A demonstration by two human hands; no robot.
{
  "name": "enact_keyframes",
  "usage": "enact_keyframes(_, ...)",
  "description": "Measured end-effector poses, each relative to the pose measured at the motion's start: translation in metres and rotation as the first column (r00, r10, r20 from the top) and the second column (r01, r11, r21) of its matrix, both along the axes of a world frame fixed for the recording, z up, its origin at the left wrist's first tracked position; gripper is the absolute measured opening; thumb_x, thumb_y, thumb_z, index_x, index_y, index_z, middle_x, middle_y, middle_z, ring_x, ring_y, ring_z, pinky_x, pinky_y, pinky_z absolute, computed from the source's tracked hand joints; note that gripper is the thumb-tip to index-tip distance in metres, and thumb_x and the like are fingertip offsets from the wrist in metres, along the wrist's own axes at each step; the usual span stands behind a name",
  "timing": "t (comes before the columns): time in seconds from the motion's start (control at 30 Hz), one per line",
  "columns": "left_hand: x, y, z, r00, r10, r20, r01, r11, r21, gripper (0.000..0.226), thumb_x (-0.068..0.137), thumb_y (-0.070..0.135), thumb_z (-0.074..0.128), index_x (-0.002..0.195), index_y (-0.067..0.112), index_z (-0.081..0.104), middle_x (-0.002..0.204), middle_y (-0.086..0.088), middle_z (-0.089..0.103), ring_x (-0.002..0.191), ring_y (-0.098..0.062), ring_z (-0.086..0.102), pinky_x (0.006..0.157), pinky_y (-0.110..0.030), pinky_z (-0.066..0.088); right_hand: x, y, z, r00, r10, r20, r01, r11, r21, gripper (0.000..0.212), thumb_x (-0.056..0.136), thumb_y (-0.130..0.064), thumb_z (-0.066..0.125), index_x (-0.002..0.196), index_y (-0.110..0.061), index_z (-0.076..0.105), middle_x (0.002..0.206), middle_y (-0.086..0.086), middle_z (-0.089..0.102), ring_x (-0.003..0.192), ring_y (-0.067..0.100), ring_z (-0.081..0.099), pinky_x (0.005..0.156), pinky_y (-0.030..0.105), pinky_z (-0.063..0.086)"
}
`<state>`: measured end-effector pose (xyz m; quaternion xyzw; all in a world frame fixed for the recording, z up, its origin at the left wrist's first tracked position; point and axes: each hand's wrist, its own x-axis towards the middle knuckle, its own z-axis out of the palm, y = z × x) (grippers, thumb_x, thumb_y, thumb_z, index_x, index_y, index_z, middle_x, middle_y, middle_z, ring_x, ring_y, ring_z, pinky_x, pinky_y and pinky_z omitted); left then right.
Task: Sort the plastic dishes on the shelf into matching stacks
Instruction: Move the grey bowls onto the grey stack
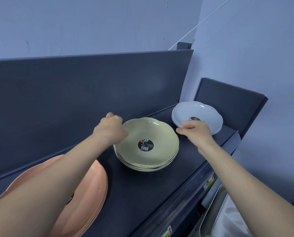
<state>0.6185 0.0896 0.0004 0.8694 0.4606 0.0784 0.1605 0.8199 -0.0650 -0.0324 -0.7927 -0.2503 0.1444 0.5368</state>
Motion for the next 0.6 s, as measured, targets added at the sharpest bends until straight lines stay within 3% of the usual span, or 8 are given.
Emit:
enact_keyframes(0.07, 0.019, -0.003, 0.006, 0.991, -0.089, 0.1, 0.084, 0.995, 0.05, 0.039, 0.087, 0.03, 0.057, 0.111, 0.0, 0.057, 0.124, -0.018, 0.049, 0.107, -0.035, 0.051, 0.082, -0.044, 0.05, 0.011, -0.01, 0.011, 0.996, -0.074, 0.044, 0.072, 0.996, 0.044, 0.038, 0.077, -0.012, 0.076, 0.113, -0.003, 0.068, 0.11, 0.011, 0.067, 0.098, 0.02, 0.061, 0.088, 0.027, 0.045)
enact_keyframes(0.13, 0.041, -0.009, 0.012, 0.958, -0.172, 0.228, 0.167, 0.985, 0.043, 0.047, 0.088, 0.035, 0.058, 0.112, -0.005, 0.054, 0.121, -0.023, 0.055, 0.108, -0.037, 0.052, 0.083, -0.043, 0.048, 0.027, -0.022, 0.02, 0.985, -0.164, 0.054, 0.159, 0.984, 0.085, 0.039, 0.077, -0.015, 0.076, 0.114, -0.008, 0.068, 0.102, 0.004, 0.065, 0.097, 0.015, 0.059, 0.085, 0.024, 0.042)
enact_keyframes(0.23, 0.077, -0.017, 0.021, 0.919, -0.212, 0.333, 0.232, 0.972, -0.023, 0.043, 0.092, 0.036, 0.056, 0.118, 0.002, 0.059, 0.12, -0.009, 0.061, 0.109, -0.029, 0.054, 0.087, -0.036, 0.045, 0.049, -0.041, 0.025, 0.954, -0.29, 0.079, 0.283, 0.955, 0.094, 0.042, 0.077, -0.018, 0.076, 0.117, -0.008, 0.066, 0.098, 0.002, 0.062, 0.095, 0.015, 0.059, 0.087, 0.024, 0.042)
enact_keyframes(0.4, 0.125, -0.018, 0.025, 0.909, -0.246, 0.335, 0.292, 0.952, -0.092, 0.051, 0.092, 0.022, 0.058, 0.141, 0.015, 0.045, 0.136, -0.005, 0.055, 0.124, -0.023, 0.051, 0.098, -0.03, 0.041, 0.083, -0.055, 0.016, 0.918, -0.394, 0.048, 0.392, 0.919, 0.046, 0.041, 0.075, -0.016, 0.076, 0.112, 0.002, 0.066, 0.104, 0.016, 0.067, 0.104, 0.033, 0.063, 0.097, 0.038, 0.048)
enact_keyframes(0.6, 0.171, -0.003, 0.011, 0.914, -0.276, 0.298, 0.334, 0.928, -0.165, 0.059, 0.092, 0.013, 0.056, 0.147, 0.018, 0.036, 0.143, -0.008, 0.048, 0.128, -0.025, 0.048, 0.106, -0.031, 0.04, 0.112, -0.052, 0.005, 0.925, -0.38, 0.007, 0.38, 0.925, -0.025, 0.053, 0.079, -0.019, 0.075, 0.127, -0.003, 0.058, 0.125, 0.009, 0.061, 0.118, 0.025, 0.057, 0.104, 0.034, 0.043)
